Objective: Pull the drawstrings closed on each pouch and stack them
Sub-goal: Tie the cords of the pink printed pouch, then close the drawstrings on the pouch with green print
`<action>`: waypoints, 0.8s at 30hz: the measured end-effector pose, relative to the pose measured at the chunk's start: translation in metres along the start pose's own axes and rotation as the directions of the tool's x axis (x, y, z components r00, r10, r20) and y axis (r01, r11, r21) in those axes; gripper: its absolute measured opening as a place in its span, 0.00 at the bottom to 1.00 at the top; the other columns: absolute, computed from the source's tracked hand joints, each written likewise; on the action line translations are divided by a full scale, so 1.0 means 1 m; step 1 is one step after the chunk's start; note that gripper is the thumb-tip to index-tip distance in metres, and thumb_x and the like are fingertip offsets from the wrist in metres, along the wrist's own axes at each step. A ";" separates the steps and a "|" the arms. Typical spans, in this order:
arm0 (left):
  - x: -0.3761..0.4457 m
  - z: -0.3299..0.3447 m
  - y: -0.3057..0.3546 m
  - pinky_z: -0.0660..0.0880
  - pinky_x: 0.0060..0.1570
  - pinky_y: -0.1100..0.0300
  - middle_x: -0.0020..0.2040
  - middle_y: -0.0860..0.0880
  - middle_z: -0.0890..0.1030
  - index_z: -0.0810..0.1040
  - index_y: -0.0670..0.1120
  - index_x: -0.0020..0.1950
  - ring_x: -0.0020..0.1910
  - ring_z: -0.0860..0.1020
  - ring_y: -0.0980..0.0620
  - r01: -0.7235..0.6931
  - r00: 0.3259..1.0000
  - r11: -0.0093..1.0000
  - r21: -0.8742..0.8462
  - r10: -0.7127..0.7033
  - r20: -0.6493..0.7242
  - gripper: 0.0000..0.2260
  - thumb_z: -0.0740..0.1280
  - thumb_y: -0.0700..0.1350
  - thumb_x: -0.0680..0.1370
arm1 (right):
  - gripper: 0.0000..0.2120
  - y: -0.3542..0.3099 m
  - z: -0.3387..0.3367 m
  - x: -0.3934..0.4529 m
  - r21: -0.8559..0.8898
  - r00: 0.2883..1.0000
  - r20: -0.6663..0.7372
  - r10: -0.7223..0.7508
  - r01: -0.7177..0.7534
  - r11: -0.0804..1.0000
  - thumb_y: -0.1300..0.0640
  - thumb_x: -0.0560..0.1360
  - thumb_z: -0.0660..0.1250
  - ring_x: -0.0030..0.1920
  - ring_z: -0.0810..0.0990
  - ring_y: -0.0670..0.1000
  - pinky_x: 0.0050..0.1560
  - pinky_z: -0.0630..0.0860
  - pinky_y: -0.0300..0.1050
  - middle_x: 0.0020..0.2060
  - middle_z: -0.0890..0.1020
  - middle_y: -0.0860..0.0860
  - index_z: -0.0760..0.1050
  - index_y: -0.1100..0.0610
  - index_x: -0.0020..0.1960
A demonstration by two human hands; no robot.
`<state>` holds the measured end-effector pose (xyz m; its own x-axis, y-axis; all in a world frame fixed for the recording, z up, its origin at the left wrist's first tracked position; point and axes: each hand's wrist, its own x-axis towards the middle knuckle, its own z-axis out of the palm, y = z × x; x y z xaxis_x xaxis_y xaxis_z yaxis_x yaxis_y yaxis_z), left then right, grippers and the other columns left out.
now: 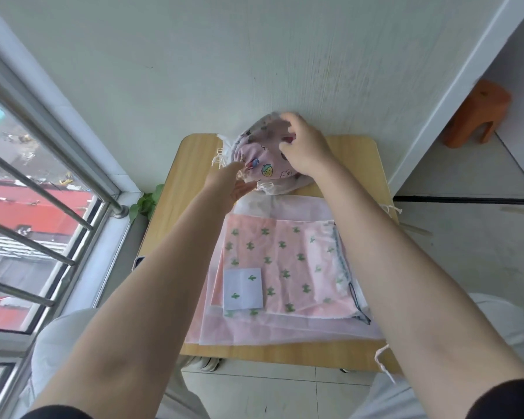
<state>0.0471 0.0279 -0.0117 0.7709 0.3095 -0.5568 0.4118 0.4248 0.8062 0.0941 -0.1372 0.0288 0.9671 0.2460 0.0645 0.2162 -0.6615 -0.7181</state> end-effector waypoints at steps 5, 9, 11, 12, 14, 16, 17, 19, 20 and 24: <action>-0.008 -0.003 -0.030 0.82 0.36 0.55 0.43 0.43 0.78 0.76 0.37 0.57 0.34 0.80 0.47 -0.038 0.999 0.901 0.433 0.043 -0.003 0.09 0.66 0.39 0.78 | 0.11 0.022 0.010 -0.024 -0.296 0.947 0.267 0.181 -0.098 0.950 0.60 0.78 0.62 0.53 0.80 0.55 0.54 0.77 0.49 0.52 0.82 0.53 0.80 0.59 0.56; -0.023 -0.002 -0.055 0.76 0.41 0.59 0.46 0.47 0.78 0.78 0.48 0.42 0.42 0.76 0.48 -0.227 0.973 0.345 0.911 0.130 0.193 0.05 0.64 0.41 0.77 | 0.03 0.039 0.019 -0.052 -0.620 0.870 0.338 0.359 -0.081 0.780 0.63 0.74 0.63 0.47 0.79 0.56 0.49 0.74 0.46 0.47 0.79 0.56 0.76 0.61 0.46; -0.029 -0.004 -0.068 0.78 0.47 0.57 0.50 0.47 0.80 0.82 0.45 0.49 0.48 0.79 0.46 -0.272 0.961 0.218 0.937 0.114 0.252 0.07 0.65 0.42 0.77 | 0.10 0.050 0.023 -0.063 -0.707 0.879 0.286 0.381 -0.075 0.703 0.63 0.74 0.62 0.59 0.74 0.56 0.62 0.67 0.50 0.54 0.77 0.55 0.74 0.57 0.54; -0.030 -0.006 -0.074 0.79 0.51 0.54 0.52 0.45 0.82 0.83 0.43 0.52 0.49 0.80 0.45 -0.283 0.956 0.177 0.943 0.127 0.263 0.09 0.65 0.41 0.76 | 0.14 0.055 0.024 -0.069 -0.751 0.878 0.275 0.392 -0.058 0.658 0.63 0.75 0.62 0.64 0.71 0.56 0.66 0.64 0.51 0.59 0.76 0.54 0.73 0.55 0.59; -0.032 -0.008 -0.080 0.77 0.55 0.50 0.55 0.43 0.82 0.83 0.40 0.54 0.50 0.80 0.42 -0.304 0.947 0.121 0.945 0.146 0.286 0.11 0.64 0.41 0.76 | 0.18 0.063 0.027 -0.076 -0.806 0.887 0.270 0.374 -0.005 0.592 0.61 0.75 0.61 0.67 0.67 0.55 0.68 0.60 0.54 0.64 0.74 0.53 0.72 0.53 0.64; -0.034 -0.009 -0.082 0.76 0.57 0.49 0.57 0.42 0.80 0.83 0.42 0.54 0.51 0.79 0.42 -0.321 0.941 0.096 0.942 0.147 0.305 0.12 0.64 0.42 0.75 | 0.19 0.067 0.028 -0.079 -0.817 0.901 0.259 0.349 0.012 0.576 0.61 0.75 0.60 0.67 0.65 0.56 0.69 0.58 0.57 0.65 0.72 0.54 0.72 0.53 0.65; -0.035 -0.009 -0.082 0.77 0.57 0.49 0.58 0.43 0.79 0.82 0.43 0.55 0.51 0.80 0.42 -0.326 0.939 0.084 0.942 0.144 0.312 0.13 0.63 0.43 0.75 | 0.19 0.068 0.027 -0.081 -0.819 0.907 0.249 0.339 0.010 0.574 0.62 0.75 0.59 0.67 0.64 0.56 0.69 0.58 0.58 0.64 0.71 0.54 0.72 0.53 0.65; -0.038 -0.007 -0.083 0.77 0.57 0.49 0.59 0.43 0.77 0.81 0.47 0.59 0.51 0.80 0.42 -0.334 0.935 0.024 0.942 0.136 0.328 0.14 0.62 0.44 0.75 | 0.18 0.068 0.026 -0.083 -0.809 0.932 0.222 0.285 0.013 0.588 0.63 0.74 0.59 0.66 0.65 0.56 0.67 0.59 0.56 0.63 0.72 0.54 0.73 0.54 0.63; -0.039 -0.006 -0.084 0.76 0.58 0.49 0.58 0.44 0.77 0.80 0.49 0.60 0.52 0.79 0.42 -0.335 0.933 -0.017 0.942 0.131 0.334 0.15 0.62 0.45 0.75 | 0.17 0.067 0.025 -0.084 -0.799 0.946 0.205 0.250 0.014 0.601 0.63 0.74 0.59 0.65 0.66 0.56 0.66 0.60 0.55 0.62 0.74 0.53 0.74 0.54 0.61; -0.038 -0.004 -0.086 0.72 0.61 0.50 0.57 0.48 0.78 0.78 0.53 0.62 0.54 0.78 0.45 -0.326 0.933 -0.113 0.939 0.121 0.339 0.16 0.63 0.45 0.75 | 0.14 0.065 0.020 -0.088 -0.732 0.980 0.140 0.138 0.008 0.681 0.65 0.74 0.60 0.61 0.72 0.56 0.62 0.63 0.51 0.56 0.78 0.53 0.76 0.55 0.56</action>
<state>-0.0192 -0.0174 -0.0608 0.9338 0.0523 -0.3539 0.1585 -0.9473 0.2784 0.0208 -0.1878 -0.0376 0.9594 0.2487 -0.1330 0.2533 -0.9672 0.0185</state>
